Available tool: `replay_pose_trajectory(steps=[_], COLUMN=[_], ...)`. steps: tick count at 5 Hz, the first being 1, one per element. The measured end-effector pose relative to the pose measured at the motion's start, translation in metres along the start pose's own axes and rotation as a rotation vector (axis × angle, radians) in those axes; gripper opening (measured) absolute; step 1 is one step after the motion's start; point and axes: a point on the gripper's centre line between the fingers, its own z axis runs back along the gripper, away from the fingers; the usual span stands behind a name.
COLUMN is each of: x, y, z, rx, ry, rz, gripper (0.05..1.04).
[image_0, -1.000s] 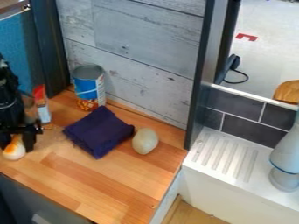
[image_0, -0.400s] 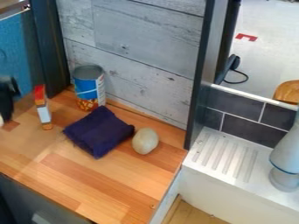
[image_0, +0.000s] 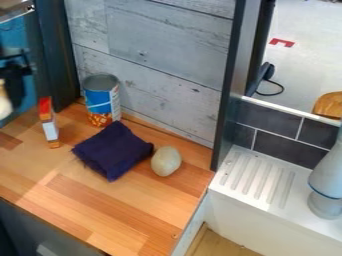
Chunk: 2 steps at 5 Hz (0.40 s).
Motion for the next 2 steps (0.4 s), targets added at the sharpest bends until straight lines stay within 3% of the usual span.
replay_pose_trajectory(steps=[2], x=[-0.038], y=[-0.088], z=[-0.036], rx=[-0.046], ry=[0.012], rz=[-0.195], gripper=[0.707])
